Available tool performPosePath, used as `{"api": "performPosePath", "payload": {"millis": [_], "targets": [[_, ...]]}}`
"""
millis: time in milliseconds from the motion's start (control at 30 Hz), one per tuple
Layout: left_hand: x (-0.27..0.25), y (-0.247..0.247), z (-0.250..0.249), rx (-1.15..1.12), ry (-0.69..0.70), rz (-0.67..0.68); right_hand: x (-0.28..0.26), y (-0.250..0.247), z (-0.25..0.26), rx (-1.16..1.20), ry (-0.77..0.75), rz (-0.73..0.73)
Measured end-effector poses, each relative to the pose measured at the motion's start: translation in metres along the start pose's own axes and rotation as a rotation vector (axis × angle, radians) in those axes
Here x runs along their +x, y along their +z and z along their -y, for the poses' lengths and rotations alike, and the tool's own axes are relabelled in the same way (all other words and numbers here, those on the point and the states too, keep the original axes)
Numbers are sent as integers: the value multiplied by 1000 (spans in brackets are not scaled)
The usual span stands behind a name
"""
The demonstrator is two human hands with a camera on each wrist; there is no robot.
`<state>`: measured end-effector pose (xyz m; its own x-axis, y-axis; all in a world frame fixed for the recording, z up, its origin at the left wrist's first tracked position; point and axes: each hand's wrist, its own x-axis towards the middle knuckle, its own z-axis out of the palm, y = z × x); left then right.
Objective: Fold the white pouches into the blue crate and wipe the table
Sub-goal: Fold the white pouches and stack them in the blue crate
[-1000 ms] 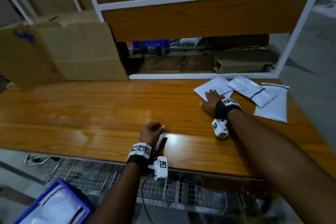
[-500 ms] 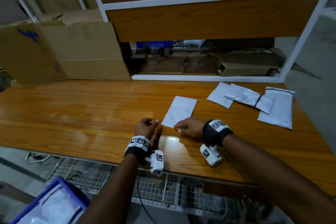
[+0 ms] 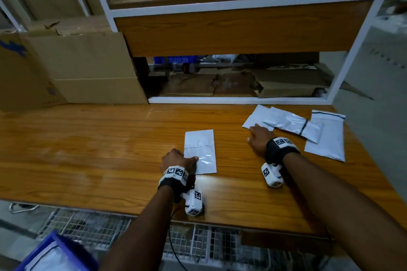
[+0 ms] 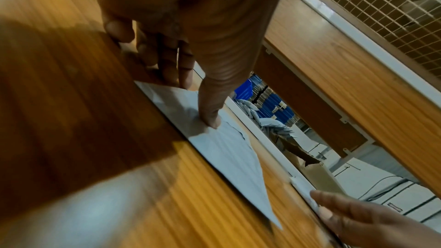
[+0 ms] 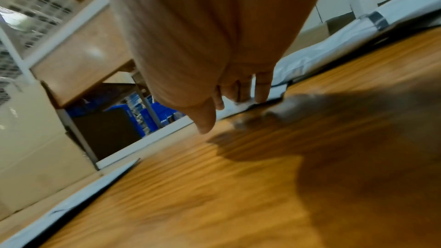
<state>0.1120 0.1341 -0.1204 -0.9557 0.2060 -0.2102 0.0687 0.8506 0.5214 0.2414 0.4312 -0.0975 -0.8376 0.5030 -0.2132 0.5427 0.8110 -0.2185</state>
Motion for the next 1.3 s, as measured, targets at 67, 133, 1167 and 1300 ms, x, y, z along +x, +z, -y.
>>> {"api": "performPosePath", "payload": {"millis": [67,133,1167,1300], "targets": [[2,-3,8,-54,-26,-3,11,5,-3,-23,9,39],[4,-8,19,-80,-42,-17,14,5,3,-37,-12,37],[-20,-82,121,-162,-166,-172,-56,52,151,342,-331,180],[-25,-84,120,-140,-214,-173,-55,44,158,266,-161,-86]]}}
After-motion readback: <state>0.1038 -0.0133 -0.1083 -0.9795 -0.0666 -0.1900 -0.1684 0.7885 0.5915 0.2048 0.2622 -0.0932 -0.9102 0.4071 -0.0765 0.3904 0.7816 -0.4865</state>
